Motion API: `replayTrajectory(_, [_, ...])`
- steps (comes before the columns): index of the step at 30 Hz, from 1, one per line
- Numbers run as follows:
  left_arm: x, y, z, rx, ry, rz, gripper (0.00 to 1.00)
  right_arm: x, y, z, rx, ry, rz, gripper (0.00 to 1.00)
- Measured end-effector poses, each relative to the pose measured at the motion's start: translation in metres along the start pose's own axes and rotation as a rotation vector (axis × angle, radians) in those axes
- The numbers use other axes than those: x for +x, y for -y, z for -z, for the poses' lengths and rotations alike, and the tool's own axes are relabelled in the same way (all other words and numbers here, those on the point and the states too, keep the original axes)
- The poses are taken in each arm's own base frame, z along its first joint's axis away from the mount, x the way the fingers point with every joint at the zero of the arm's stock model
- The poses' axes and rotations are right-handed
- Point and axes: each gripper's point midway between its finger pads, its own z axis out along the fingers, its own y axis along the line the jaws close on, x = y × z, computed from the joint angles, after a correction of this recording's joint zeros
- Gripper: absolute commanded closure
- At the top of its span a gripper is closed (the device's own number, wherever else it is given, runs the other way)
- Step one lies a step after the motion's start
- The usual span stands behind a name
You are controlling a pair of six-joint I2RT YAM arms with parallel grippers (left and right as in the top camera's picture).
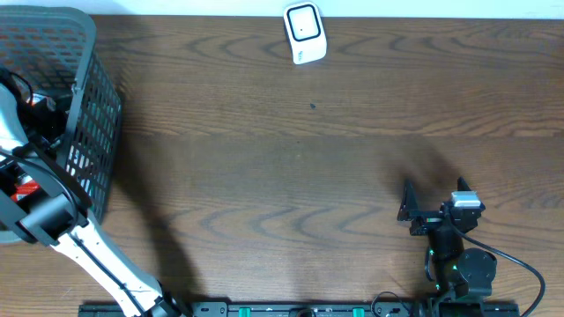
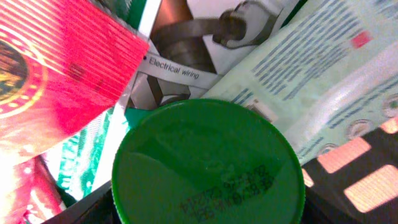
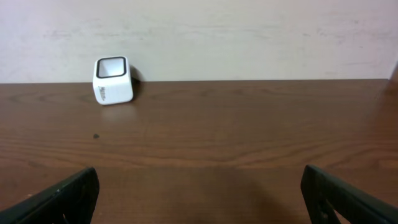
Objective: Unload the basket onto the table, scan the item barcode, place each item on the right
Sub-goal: 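Grasp the green-lidded Knorr jar in the basket with the left gripper, then lift the jar out and carry it toward the white scanner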
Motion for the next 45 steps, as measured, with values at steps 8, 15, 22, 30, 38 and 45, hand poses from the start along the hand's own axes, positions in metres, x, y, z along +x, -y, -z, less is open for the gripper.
replayTrajectory(8, [-0.014, 0.007, 0.094, -0.024, 0.312, 0.003, 0.39, 0.0, 0.0, 0.0, 0.0, 0.0, 0.0, 0.01])
replayTrajectory(15, [0.007, 0.014, 0.205, -0.047, 0.637, 0.014, 0.39, 0.0, 0.0, 0.0, 0.0, 0.0, 0.0, 0.01])
replayTrajectory(22, [0.046, 0.026, 0.289, -0.029, 0.89, 0.028, 0.39, 0.0, 0.0, 0.0, 0.0, 0.0, 0.0, 0.01])
replayTrajectory(30, [0.147, 0.101, 0.347, 0.127, 1.046, -0.096, 0.39, 0.0, 0.0, 0.0, 0.0, 0.0, 0.0, 0.01])
replayTrajectory(38, [0.216, 0.201, 0.283, 0.26, 0.752, -0.361, 0.39, 0.0, 0.0, 0.0, 0.0, 0.0, 0.0, 0.01])
replayTrajectory(45, [0.243, 0.285, 0.175, 0.191, 0.505, -0.524, 0.39, 0.0, 0.0, 0.0, 0.0, 0.0, 0.0, 0.01])
